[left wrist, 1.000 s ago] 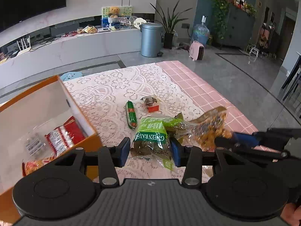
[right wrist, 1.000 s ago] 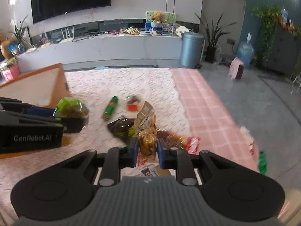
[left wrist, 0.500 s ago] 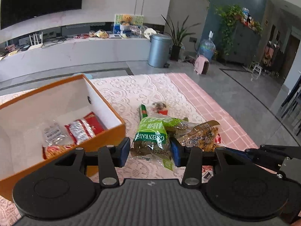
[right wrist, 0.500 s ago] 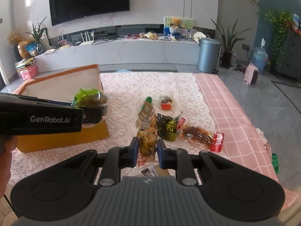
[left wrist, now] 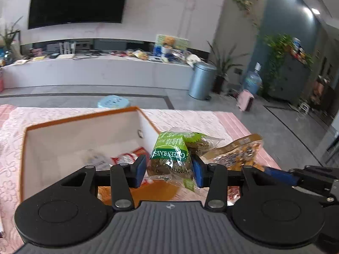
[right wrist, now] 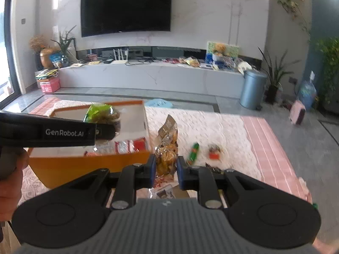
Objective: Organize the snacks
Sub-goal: 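Lift both held bags and carry them over the orange box, then lower both bags into the box and open both grippers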
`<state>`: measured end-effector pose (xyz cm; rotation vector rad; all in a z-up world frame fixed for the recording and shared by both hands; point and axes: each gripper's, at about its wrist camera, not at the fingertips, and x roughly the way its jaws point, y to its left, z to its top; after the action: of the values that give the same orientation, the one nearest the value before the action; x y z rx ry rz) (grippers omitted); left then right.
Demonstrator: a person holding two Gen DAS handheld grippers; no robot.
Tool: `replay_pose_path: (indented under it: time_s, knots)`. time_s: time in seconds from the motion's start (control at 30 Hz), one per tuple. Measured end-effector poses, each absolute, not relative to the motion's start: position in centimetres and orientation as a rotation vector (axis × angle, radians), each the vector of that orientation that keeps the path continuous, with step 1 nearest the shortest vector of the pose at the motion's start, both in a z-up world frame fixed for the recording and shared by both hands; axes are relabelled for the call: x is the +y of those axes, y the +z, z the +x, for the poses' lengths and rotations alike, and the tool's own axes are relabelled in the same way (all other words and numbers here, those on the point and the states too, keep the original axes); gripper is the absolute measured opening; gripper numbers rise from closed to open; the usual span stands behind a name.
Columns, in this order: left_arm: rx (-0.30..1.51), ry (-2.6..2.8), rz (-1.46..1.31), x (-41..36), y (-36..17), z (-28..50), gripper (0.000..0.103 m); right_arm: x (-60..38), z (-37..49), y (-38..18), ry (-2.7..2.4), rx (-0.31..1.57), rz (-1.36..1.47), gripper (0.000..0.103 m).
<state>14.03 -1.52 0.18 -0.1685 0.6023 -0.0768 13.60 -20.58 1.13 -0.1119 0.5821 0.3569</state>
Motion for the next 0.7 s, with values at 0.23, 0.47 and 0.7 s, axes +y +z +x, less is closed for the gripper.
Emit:
replay_pose_path:
  time_s: [0.23,0.47,0.7]
  knots:
    - [0.579,0.003,-0.207,1.7,0.8,15.0,0.051,-17.1,15.3,3.1,0.411,0.526,-0.17,0.016]
    - [0.591,0.016,-0.197,4.2,0.5,16.9,0.051,-13.2,17.5,3.8,0.465,0.498,-0.257,0.015]
    - [0.677,0.022,-0.201,7.0,-1.8,20.1,0.051,-9.7,21.0,2.2,0.509,0.556,-0.302,0.015]
